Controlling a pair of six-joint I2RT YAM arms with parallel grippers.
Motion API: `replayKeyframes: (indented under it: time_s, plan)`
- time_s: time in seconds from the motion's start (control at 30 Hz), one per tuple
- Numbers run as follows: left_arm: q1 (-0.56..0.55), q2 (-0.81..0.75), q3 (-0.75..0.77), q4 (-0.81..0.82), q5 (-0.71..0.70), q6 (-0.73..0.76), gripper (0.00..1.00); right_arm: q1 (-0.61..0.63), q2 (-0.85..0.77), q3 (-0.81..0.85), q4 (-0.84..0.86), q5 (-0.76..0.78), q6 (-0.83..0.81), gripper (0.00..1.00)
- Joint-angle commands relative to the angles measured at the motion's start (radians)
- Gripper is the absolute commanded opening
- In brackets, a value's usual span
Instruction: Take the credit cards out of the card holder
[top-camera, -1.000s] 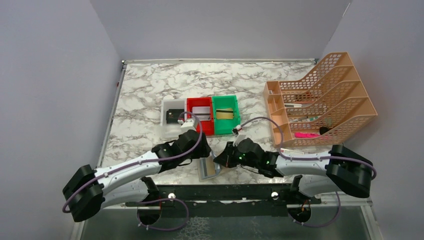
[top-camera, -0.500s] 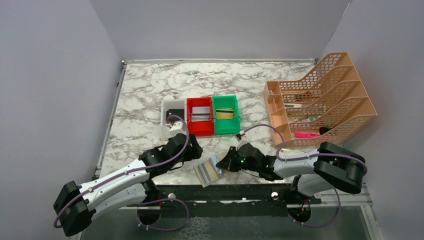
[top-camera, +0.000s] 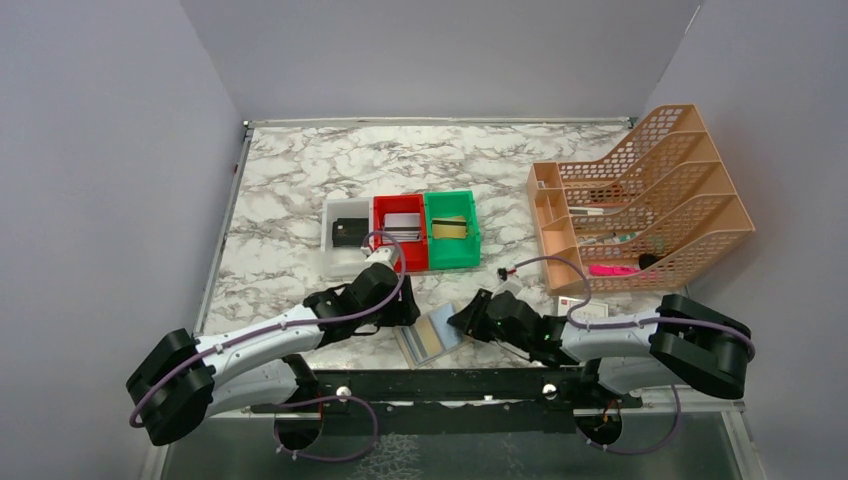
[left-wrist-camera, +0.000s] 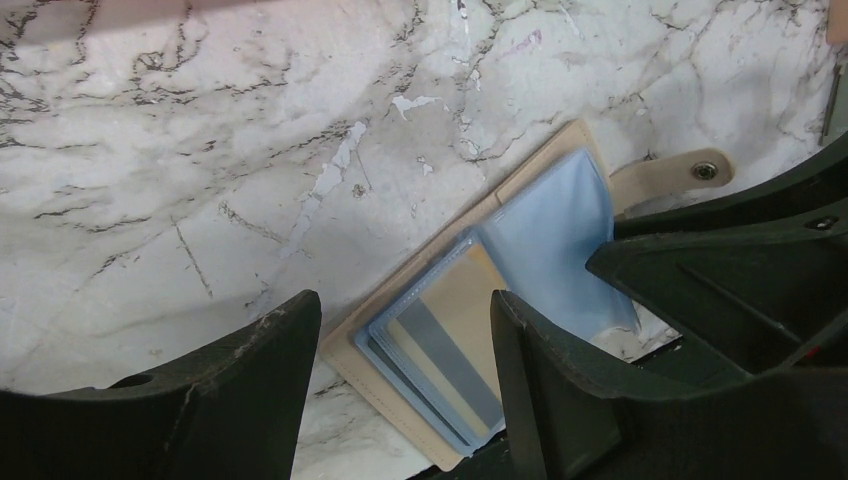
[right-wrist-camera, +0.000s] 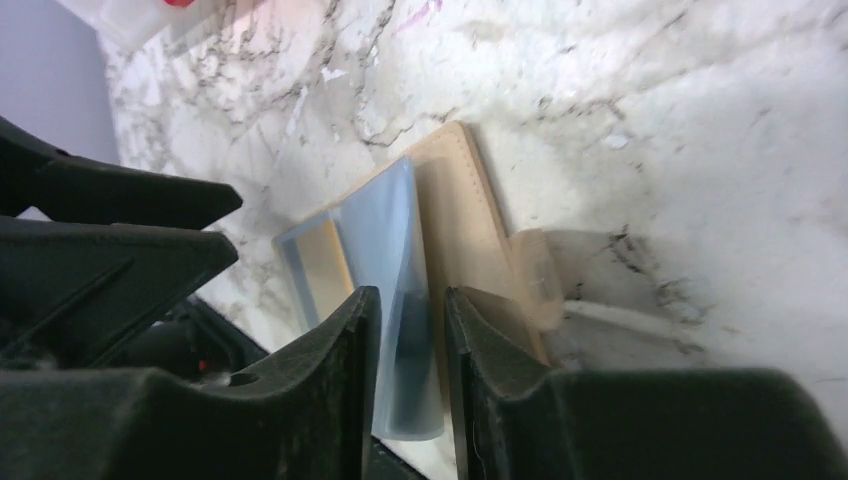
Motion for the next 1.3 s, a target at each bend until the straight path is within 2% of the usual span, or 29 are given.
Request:
replayKeyframes:
  time_s: [0.0,0.2,0.33,0.4,0.53,0.6,0.73,0.9,1.13,1.27]
  plan:
    - [0.003,0.019,0.024,0.040,0.045,0.028,0.66,-0.002,-0.039,0.071,-0.229,0.112,-0.109,0.43]
    - [0.002,0.016,0.028,0.033,0.021,0.020,0.66,-0.002,-0.062,0.202,-0.561,0.185,-0.167,0.44]
    - [0.002,0.012,0.029,0.019,0.000,0.013,0.66,-0.002,-0.143,0.247,-0.656,0.218,-0.221,0.44]
    - [0.003,0.008,0.031,0.004,-0.011,0.009,0.66,-0.002,-0.194,0.249,-0.607,0.181,-0.312,0.44]
    - [0.002,-0.019,0.023,-0.016,-0.033,-0.007,0.66,-0.002,-0.258,0.219,-0.398,-0.042,-0.470,0.40]
    - [0.003,-0.038,0.017,-0.024,-0.039,-0.014,0.66,-0.002,-0.233,0.214,-0.308,-0.153,-0.498,0.39]
    - [0.003,-0.076,0.000,-0.038,-0.031,-0.023,0.66,-0.002,-0.089,0.257,-0.266,-0.288,-0.494,0.39]
    - [0.004,-0.125,-0.031,-0.041,0.034,-0.029,0.66,-0.002,0.082,0.290,-0.278,-0.307,-0.471,0.39]
    - [0.004,-0.139,-0.070,-0.043,0.134,-0.027,0.65,-0.002,0.152,0.255,-0.232,-0.335,-0.429,0.40]
    - [0.003,-0.120,-0.103,0.018,0.228,-0.031,0.59,-0.002,0.173,0.215,-0.160,-0.364,-0.356,0.36]
